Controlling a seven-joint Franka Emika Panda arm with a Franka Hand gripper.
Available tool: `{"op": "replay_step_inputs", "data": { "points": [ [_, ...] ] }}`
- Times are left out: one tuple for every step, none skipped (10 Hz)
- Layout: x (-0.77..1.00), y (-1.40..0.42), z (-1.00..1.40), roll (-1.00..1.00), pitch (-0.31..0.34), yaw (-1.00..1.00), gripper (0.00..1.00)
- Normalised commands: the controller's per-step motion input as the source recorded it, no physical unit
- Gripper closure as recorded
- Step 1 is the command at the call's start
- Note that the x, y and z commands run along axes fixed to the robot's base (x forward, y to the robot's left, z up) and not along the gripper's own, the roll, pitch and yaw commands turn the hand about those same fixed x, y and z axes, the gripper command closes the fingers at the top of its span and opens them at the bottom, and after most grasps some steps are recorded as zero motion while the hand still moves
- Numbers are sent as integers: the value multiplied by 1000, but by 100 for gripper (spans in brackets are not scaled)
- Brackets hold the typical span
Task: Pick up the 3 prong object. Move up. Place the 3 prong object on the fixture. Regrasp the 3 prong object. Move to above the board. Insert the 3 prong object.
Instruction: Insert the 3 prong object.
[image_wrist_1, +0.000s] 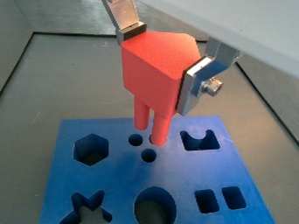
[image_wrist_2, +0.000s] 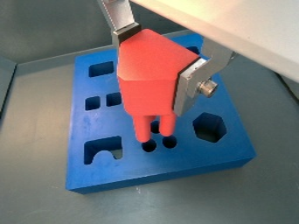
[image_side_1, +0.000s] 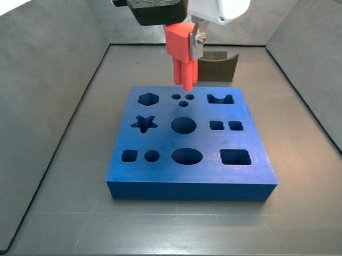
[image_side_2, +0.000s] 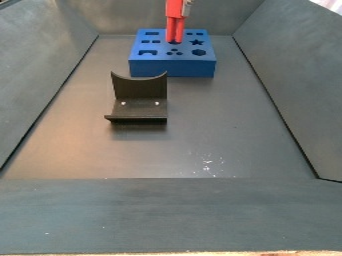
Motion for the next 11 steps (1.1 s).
{"op": "replay_step_inputs", "data": {
  "points": [
    [-106, -20, -194, 0, 0, -240, 100],
    [-123, -46, -240, 0, 91, -411, 100],
    [-163, -49, -280, 0, 71, -517, 100],
    [-26, 0, -169, 0, 0, -417, 100],
    [0, 0, -3, 0, 17, 0, 100],
    [0, 0, -91, 0, 60, -140, 100],
    [0, 0, -154, 0, 120, -340, 100],
    [0, 0, -183, 0, 111, -414, 100],
    [34, 0, -160, 0, 111, -440, 100],
    [143, 86, -94, 0, 20, -326, 100],
    [71, 123, -80, 0, 0, -160, 100]
  ]
}}
